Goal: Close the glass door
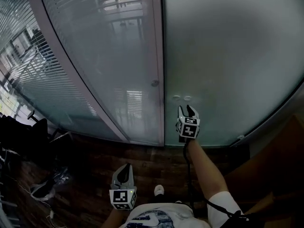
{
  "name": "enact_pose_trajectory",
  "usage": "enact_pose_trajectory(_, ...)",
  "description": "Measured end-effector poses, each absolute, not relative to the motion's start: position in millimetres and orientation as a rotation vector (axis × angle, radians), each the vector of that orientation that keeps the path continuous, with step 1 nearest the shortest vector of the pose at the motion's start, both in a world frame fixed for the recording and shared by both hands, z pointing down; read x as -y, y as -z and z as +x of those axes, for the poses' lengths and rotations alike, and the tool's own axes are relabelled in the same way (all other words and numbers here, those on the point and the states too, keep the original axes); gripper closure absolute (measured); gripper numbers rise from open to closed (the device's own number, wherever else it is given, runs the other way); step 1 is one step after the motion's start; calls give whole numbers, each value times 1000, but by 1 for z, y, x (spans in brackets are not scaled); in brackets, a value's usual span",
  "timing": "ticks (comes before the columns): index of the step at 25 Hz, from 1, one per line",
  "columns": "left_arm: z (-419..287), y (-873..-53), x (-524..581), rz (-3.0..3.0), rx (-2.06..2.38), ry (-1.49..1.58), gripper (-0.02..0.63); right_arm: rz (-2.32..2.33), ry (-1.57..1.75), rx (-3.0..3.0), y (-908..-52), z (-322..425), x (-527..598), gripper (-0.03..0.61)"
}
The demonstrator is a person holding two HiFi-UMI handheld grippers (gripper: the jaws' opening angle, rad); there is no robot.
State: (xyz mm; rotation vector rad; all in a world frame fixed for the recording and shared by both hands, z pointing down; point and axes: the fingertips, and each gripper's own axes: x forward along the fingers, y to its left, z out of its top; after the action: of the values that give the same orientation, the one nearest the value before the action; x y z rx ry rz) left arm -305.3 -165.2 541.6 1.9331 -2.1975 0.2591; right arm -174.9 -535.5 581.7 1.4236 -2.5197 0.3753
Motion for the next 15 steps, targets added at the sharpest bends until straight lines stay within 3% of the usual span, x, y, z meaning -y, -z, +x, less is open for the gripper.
enact_pose_trajectory(5, -251, -538, 138, 1987, 2182, -258, 611, 1400, -291, 2613, -545, -120, 466, 519)
enact_pose_trajectory(10, -212, -537, 113, 2017, 2185, -279, 611, 1414, -207, 2705, -509, -53, 387, 565)
enact_pose_trajectory(15, -185, -523, 93, 2037, 2203, -265, 611, 1421, -241, 2774, -485, 1, 317, 569)
